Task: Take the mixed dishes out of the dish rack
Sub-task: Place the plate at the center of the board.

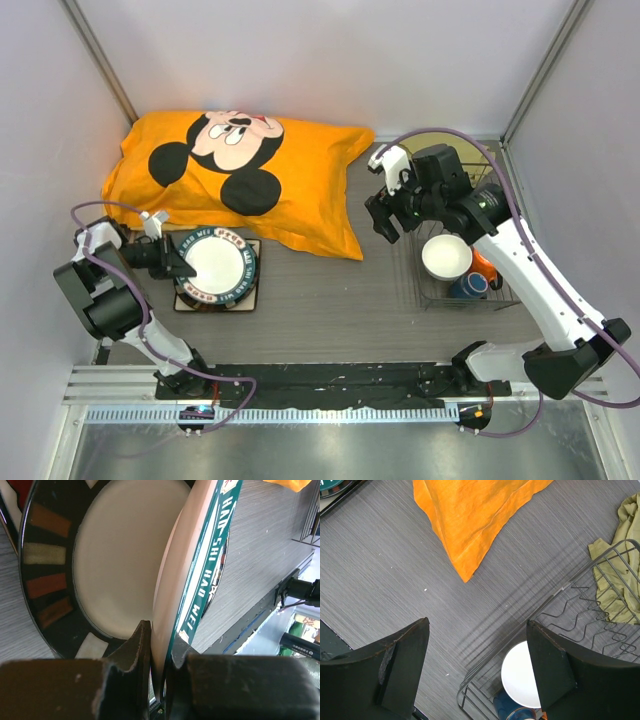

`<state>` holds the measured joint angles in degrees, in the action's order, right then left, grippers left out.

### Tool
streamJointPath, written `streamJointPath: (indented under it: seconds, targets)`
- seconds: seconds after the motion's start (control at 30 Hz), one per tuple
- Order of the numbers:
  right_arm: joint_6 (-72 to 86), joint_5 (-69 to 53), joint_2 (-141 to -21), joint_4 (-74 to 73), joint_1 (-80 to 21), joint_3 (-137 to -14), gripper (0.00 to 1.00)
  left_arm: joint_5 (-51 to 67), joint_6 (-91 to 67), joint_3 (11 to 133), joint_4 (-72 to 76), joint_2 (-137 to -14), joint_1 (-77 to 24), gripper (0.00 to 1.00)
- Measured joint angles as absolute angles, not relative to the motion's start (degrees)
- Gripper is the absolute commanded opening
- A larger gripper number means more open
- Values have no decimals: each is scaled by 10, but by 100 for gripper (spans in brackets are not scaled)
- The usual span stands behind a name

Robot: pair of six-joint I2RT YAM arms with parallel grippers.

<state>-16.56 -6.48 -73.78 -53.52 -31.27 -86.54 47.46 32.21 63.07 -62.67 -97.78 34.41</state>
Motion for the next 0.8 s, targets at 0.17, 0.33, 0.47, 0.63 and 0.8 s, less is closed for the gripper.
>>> streamJointPath:
  seconds: [0.17, 0.33, 0.47, 0.63, 0.8]
  targets:
    - [-166, -61, -740, -535, -313, -865, 82, 474, 320, 635, -625, -983, 344, 21]
    - [-166, -58, -740, -535, -312, -865, 82, 464, 318, 635, -611, -994, 344, 37]
    - [-166, -57, -740, -535, -312, -865, 82, 458, 318, 635, -602, -1002, 344, 45]
    - [-166, -56, -740, -535, -312, -864, 82, 445, 318, 635, -593, -1003, 344, 48]
    - [-166, -56, -740, -535, -312, -862, 82, 425, 317, 635, -582, -1002, 344, 52]
